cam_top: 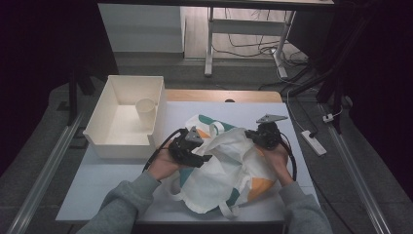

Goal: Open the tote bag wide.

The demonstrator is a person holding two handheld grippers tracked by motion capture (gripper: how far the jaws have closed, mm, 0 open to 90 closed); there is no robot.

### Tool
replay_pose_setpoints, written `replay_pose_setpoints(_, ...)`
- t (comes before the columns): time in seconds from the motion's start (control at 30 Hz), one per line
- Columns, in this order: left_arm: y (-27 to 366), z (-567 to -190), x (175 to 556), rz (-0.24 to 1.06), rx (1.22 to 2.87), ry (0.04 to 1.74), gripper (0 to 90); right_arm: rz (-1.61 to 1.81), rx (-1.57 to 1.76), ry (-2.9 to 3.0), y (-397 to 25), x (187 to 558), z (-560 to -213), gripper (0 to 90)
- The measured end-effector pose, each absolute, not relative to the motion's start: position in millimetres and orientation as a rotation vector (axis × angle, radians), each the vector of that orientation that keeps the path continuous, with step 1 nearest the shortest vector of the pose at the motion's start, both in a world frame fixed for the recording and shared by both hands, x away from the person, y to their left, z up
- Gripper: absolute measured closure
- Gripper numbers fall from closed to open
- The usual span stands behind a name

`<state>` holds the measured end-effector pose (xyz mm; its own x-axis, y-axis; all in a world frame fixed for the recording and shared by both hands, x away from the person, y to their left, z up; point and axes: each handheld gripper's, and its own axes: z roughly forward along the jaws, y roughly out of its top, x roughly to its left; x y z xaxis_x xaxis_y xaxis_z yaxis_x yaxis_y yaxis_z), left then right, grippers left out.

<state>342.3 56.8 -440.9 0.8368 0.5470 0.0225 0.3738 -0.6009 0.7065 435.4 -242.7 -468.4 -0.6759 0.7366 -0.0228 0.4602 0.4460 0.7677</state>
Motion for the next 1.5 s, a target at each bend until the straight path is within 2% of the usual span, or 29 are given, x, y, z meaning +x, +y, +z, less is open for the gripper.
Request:
replay_pose_setpoints(0.13, 60, -443, 345, 0.284, 2.261, 0.679, 51.4, 1.092, 1.013, 2.348, -244, 435, -467, 87.1)
replay_pose_setpoints(0.3, 63, -442, 346, 0.299, 2.266, 0.684, 73.5, 1.103, 1.003, 2.346, -245, 433, -464, 86.8)
replay_pose_setpoints(0.4, 65, -445, 349, 0.311, 2.279, 0.693, 82.2, 1.105, 0.997, 2.347, -246, 432, -463, 86.3)
replay_pose_setpoints(0.57, 70, -449, 356, 0.300, 2.261, 0.728, 83.6, 1.119, 0.993, 2.358, -248, 429, -461, 81.2)
replay_pose_setpoints(0.8, 73, -452, 360, 0.290, 2.252, 0.745, 83.6, 1.138, 0.943, 2.349, -242, 403, -438, 59.0)
replay_pose_setpoints(0.97, 74, -452, 360, 0.292, 2.246, 0.749, 83.7, 1.121, 0.928, 2.356, -233, 370, -423, 50.5)
replay_pose_setpoints(1.23, 77, -453, 362, 0.289, 2.238, 0.757, 83.7, 1.032, 0.901, 2.392, -221, 328, -423, 46.0)
replay_pose_setpoints(1.5, 78, -455, 364, 0.282, 2.234, 0.765, 83.6, 1.020, 0.924, 2.401, -222, 310, -427, 45.5)
